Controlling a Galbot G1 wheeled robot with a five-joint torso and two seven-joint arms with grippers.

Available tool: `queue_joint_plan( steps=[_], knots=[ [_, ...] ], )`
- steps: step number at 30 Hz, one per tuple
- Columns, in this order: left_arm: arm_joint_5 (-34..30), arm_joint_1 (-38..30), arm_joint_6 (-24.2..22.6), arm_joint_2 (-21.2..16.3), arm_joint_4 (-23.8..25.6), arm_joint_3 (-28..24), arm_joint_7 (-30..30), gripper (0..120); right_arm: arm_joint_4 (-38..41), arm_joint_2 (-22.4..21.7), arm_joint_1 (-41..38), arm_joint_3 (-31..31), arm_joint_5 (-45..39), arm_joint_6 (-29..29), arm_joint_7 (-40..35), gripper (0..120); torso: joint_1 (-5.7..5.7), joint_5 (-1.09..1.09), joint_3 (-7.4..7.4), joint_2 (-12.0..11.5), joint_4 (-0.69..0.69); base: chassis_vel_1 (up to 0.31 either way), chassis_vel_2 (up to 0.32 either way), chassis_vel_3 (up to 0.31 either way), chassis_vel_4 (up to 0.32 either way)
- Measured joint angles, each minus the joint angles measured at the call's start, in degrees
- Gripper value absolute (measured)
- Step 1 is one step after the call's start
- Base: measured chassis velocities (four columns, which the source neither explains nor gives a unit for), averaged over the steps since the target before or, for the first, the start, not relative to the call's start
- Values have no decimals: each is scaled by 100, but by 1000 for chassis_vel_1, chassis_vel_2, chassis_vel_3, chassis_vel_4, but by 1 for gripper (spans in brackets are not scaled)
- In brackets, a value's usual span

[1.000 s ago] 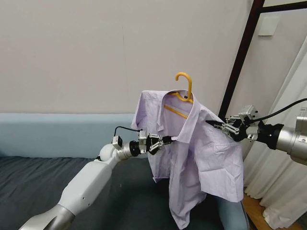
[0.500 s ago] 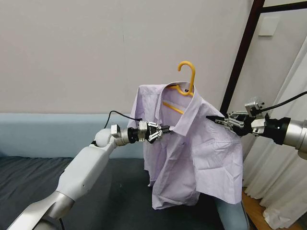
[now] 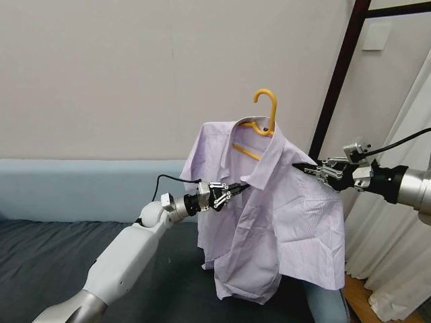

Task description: Pick up the clothes from the sofa and hang them on the clothes hanger.

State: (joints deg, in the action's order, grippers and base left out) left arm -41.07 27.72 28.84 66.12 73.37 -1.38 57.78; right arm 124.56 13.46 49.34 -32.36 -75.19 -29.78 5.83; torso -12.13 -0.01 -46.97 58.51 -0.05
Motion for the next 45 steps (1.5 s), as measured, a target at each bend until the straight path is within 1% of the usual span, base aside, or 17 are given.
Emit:
queue_joint_plan(
  steps=[3,4,8,9,11,13,14,15,18,20,22,31,34,39,42,44,45],
  knots=[
    [-58,518,42,-231,409,269,-33,33,16,61,21,41,49,-71,-570,7,0,-1,0,0,0,0,0,0,0],
    [-58,518,42,-231,409,269,-33,33,16,61,21,41,49,-71,-570,7,0,-1,0,0,0,0,0,0,0],
    [-166,1276,116,-417,842,734,-136,49,-59,123,19,62,287,-265,-1156,7,0,-1,0,0,0,0,0,0,0],
    [-166,1276,116,-417,842,734,-136,49,-59,123,19,62,287,-265,-1156,7,0,-1,0,0,0,0,0,0,0],
    [-220,1693,187,-451,993,965,-248,61,-28,139,-1,76,462,-421,-1585,7,0,-1,0,0,-1,0,0,0,0],
    [-227,1941,240,-447,1081,1159,-295,66,56,144,-19,101,610,-526,-2003,7,0,-2,0,0,-1,0,0,0,0],
    [-227,2063,266,-439,1126,1278,-308,74,103,148,-25,115,697,-564,-2204,7,0,-1,1,0,-1,0,0,0,0],
    [-227,2063,266,-439,1126,1278,-308,74,103,148,-25,115,697,-564,-2204,7,0,-1,1,0,-1,0,0,0,0],
    [-210,2301,320,-409,1222,1531,-330,88,221,169,-32,181,882,-567,-2720,7,0,-1,1,0,-1,0,0,0,0],
    [-201,2355,327,-403,1251,1593,-336,90,240,178,-36,205,942,-550,-2837,7,0,-1,1,0,-2,0,0,0,0],
    [-177,2461,331,-383,1308,1698,-339,98,242,217,-41,266,1037,-486,-3020,7,0,-1,1,0,-2,0,0,0,0],
    [-97,2645,342,-356,1382,1879,-339,100,45,746,-131,642,1118,-75,-3751,7,0,0,0,0,-1,0,0,0,0],
    [-95,2590,343,-353,1330,1837,-339,100,37,816,-129,691,1204,-10,-3908,7,0,1,0,0,2,0,0,0,0],
    [-80,2266,345,-262,1037,1584,-315,100,-196,910,-263,812,1316,117,-4412,7,0,0,0,0,-6,0,0,0,0],
    [-64,2133,352,-180,861,1491,-306,100,-482,994,-578,1135,1546,159,-4619,7,0,0,0,0,-5,0,0,0,0],
    [-52,2109,364,-106,774,1474,-306,100,-663,1072,-980,1577,1627,133,-4694,7,0,1,0,0,-2,0,0,0,0],
    [-52,2109,364,-106,774,1474,-306,100,-663,1072,-980,1577,1627,133,-4694,7,0,1,0,0,-2,0,0,0,0]
  ],
)
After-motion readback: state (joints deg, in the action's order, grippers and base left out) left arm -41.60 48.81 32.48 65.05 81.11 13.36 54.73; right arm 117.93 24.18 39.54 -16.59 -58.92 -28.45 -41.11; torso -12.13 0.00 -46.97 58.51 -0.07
